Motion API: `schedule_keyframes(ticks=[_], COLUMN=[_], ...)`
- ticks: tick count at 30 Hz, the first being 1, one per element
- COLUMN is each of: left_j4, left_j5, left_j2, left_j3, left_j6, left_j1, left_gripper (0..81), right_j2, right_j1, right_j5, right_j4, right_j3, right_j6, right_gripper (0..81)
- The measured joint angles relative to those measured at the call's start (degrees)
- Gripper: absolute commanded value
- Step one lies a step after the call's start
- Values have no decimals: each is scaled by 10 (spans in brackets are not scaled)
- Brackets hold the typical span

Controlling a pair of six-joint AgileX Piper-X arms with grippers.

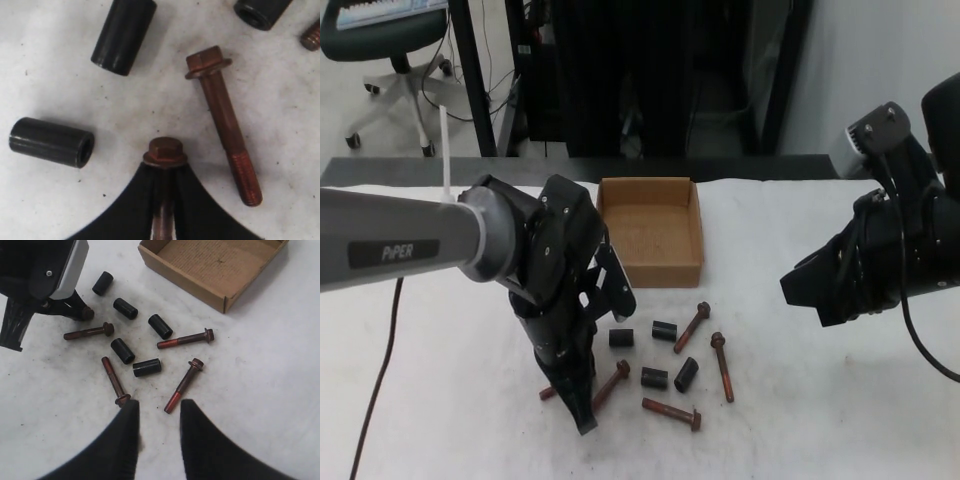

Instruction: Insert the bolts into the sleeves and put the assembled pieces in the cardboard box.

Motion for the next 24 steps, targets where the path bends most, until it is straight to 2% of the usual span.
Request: schedule_keyframes(ticks=[2, 4, 11, 16, 21, 24], left_j4=[15, 22, -1, -54, -229, -397], left_j5=[20, 55, 134, 158, 197, 231], left_j2=[-14, -35, -162, -300, -455, -523], left_j3=[1, 2, 8, 52, 183, 292], left_j6=[-31, -60, -167, -243, -316, -411], left_j1=[1, 3, 4, 13, 46, 86], left_gripper=[3, 3, 3, 3, 3, 3], right_j2=[0, 0, 0, 0, 26, 65], right_j1=[0, 0, 0, 0, 9, 42], right_j5=[6, 13, 29, 29, 6, -11], right_j4=[0, 0, -10, -49, -102, -111], right_j3=[0, 0, 0, 0, -6, -22], right_j6=[-1, -3, -2, 31, 127, 142], right_gripper=[45, 6, 8, 8, 8, 8])
